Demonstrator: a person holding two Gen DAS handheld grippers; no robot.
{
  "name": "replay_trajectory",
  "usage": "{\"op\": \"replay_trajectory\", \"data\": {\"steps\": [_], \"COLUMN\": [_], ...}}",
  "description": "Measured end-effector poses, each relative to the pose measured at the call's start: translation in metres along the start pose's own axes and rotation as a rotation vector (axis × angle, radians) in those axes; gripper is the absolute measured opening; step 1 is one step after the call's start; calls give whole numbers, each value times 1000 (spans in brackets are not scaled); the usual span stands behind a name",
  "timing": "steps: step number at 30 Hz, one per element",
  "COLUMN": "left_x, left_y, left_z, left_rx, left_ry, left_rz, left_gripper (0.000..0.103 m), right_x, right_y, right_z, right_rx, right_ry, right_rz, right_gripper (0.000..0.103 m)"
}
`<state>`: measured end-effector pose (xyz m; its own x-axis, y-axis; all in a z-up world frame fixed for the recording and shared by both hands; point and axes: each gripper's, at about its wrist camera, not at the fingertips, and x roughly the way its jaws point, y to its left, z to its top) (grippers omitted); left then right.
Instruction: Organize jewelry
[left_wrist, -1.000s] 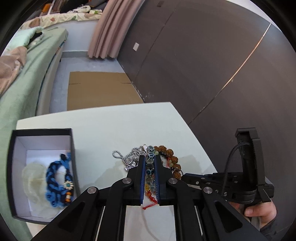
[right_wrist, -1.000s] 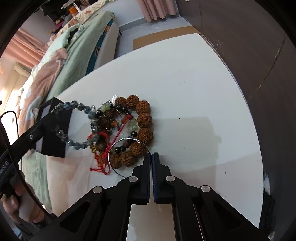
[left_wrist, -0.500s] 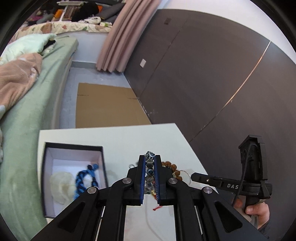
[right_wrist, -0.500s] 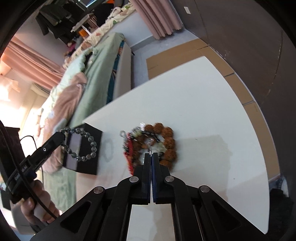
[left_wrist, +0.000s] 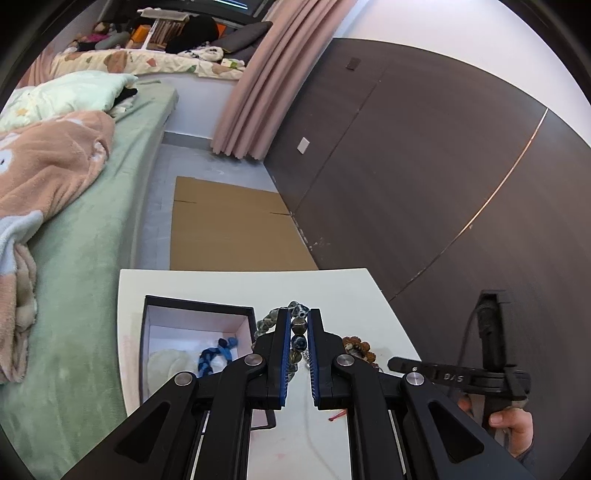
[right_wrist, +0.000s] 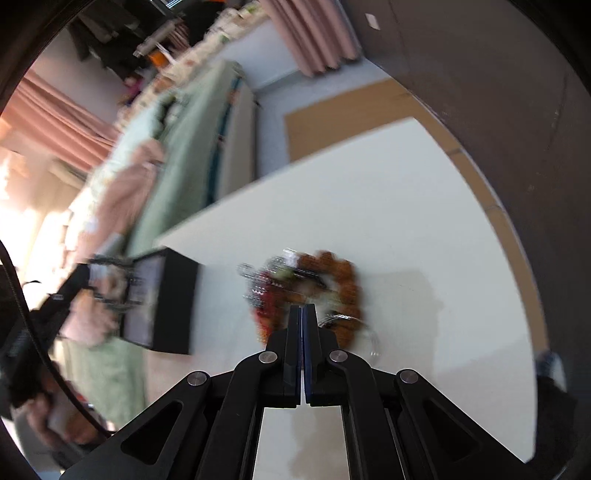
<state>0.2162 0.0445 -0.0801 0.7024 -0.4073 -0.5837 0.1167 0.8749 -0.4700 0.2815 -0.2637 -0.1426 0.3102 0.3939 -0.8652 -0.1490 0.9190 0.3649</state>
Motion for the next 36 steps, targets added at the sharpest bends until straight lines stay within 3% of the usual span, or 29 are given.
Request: {"op": "replay_trajectory", "data": {"steps": [1,2,3,5,11,28,32,36], "left_x": [-1,-1,-2,-2,-5,-16,-21,-28], "left_y": [0,0,0,0,2,3,5,9], "left_z": [0,0,0,0,0,1,1,2], "left_rx": [-1,-3,-4,-2,-2,-1,1,-4], "left_ry": [0,0,0,0,-3,-7,-12,-16], "left_rz": [-1,-2,-4,-6,0,21,26,35], "left_gripper": [9,9,9,9,9,9,9,9], "right_x": [2,3,4,3,6,37,31,23], "right_y": [-4,-6,-6,-2,9,22,19,11], "right_z": [0,0,0,-3,-14,-33,-34,-32], "right_rx": [10,12,4,-44,-252,-543,-554,-511], "right_ry": [12,21,28,18,73,131,114,110], "right_rz": [-1,-6,-20,-59,-99,-196,-180,-154], "right_gripper": [7,20,47,69,69,69,51,51]}}
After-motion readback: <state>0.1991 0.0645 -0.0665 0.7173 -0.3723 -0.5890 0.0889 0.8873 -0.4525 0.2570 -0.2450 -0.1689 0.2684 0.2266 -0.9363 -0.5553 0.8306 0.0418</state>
